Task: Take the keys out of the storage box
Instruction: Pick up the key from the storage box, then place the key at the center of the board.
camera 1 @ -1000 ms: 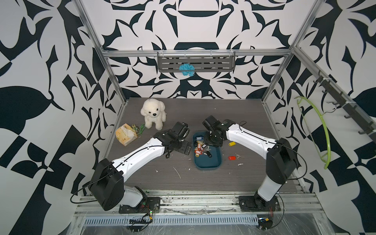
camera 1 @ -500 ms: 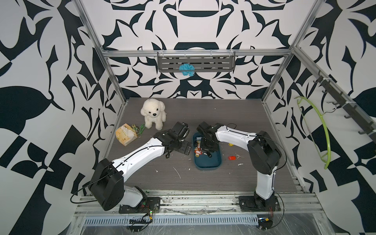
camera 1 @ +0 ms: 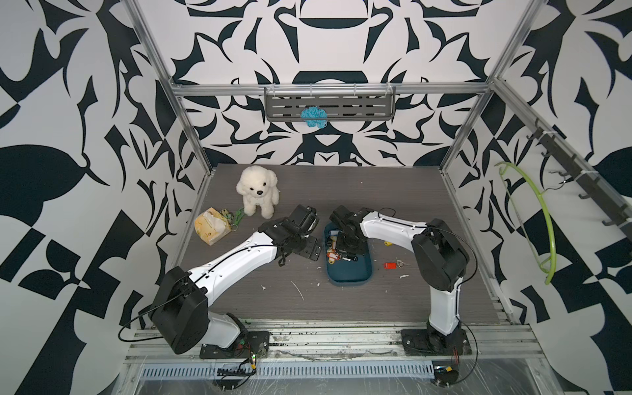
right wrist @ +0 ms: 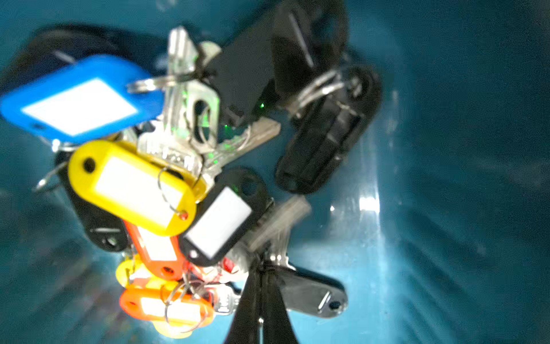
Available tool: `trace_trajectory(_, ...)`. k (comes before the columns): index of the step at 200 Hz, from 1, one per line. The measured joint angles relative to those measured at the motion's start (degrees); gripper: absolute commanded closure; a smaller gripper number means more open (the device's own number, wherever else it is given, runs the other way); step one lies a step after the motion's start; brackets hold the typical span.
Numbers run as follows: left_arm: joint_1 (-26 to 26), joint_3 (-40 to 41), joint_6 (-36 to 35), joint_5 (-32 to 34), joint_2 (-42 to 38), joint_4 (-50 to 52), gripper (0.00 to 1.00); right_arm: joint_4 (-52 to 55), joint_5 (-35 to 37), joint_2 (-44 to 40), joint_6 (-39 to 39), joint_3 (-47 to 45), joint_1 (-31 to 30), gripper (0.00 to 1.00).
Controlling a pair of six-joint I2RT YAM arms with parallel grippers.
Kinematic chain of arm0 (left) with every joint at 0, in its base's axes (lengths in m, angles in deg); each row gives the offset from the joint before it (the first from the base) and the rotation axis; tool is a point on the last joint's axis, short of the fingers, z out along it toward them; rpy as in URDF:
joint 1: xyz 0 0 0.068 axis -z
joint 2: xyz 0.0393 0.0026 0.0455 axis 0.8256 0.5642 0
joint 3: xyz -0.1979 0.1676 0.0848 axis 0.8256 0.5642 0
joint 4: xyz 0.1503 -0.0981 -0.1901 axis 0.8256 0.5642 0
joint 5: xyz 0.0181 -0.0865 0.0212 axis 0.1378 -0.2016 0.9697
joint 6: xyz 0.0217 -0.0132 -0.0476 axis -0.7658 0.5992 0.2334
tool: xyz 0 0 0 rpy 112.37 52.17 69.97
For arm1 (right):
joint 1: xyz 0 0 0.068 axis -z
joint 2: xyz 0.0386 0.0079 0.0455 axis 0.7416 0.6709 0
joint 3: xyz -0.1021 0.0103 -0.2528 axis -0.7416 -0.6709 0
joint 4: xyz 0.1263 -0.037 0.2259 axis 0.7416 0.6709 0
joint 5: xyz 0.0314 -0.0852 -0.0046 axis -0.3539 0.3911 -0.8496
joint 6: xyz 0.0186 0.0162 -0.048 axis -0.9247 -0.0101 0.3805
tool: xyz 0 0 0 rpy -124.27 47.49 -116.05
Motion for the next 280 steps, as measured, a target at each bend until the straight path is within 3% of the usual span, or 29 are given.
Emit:
trace_trajectory(72, 0.2, 0.0, -0.1, 0.2, 0.0, 0.0, 0.0, 1.1, 1.2, -2.4, 0.0, -0.4, -0.1, 1.0)
trace_trajectory(140, 0.2, 0.0, -0.1, 0.2, 0.0, 0.0, 0.0, 4.3, 3.3, -19.6, 0.7, -1.7, 1.6, 1.0)
trace_trajectory(166, 0.3, 0.0, -0.1, 0.4, 0.0, 0.0, 0.0, 5.7, 3.7, -25.9, 3.2, -4.1, 8.4, 1.0)
trace_trajectory(223, 0.7, 0.0, -0.1, 0.5, 0.0, 0.0, 0.0, 7.8, 3.2, -31.9, 11.8, -13.7, 30.7, 1.0)
trace_trajectory(280, 0.9, 0.0, -0.1, 0.6, 0.2, 0.0, 0.0, 6.5, 1.8, -31.2, 17.1, -19.0, 38.4, 1.0)
